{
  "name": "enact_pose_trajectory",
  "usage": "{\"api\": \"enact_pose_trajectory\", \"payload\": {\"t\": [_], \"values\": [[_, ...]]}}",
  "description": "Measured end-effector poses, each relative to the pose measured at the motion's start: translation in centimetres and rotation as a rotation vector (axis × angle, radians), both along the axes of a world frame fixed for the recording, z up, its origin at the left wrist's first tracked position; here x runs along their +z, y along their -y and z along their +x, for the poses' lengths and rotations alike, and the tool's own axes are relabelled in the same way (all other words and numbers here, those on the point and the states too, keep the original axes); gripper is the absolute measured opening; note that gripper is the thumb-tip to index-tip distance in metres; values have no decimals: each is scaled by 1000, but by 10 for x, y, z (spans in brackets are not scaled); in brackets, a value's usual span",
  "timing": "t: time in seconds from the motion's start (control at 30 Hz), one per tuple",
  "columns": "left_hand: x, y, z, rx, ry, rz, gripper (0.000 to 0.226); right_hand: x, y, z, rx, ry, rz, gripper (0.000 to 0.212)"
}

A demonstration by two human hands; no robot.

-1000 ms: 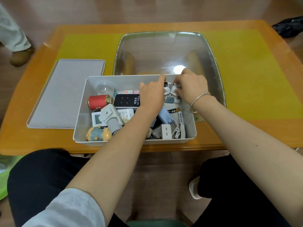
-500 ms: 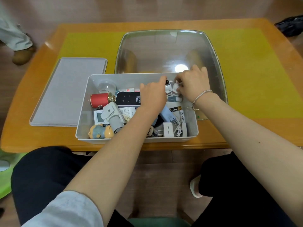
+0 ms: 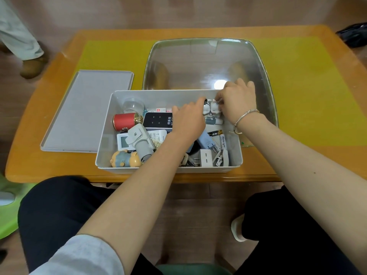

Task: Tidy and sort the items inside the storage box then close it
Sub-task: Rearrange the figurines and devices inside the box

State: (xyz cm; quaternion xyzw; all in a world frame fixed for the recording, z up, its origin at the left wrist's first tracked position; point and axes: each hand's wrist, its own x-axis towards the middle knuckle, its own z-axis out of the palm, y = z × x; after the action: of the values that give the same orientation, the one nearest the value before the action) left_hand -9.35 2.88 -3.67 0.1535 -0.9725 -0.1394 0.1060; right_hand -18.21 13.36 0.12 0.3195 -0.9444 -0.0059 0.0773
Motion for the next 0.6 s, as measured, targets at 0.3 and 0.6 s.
{"api": "enact_pose_trajectory", "payload": {"t": [0.3,0.6], "values": [[2,0,6,-66,61,56,54,-1,-6,0,26,-29,14,24],[7,-16,21,-129,-21,-13,25,1,0,0,24,-10,55,20]]}}
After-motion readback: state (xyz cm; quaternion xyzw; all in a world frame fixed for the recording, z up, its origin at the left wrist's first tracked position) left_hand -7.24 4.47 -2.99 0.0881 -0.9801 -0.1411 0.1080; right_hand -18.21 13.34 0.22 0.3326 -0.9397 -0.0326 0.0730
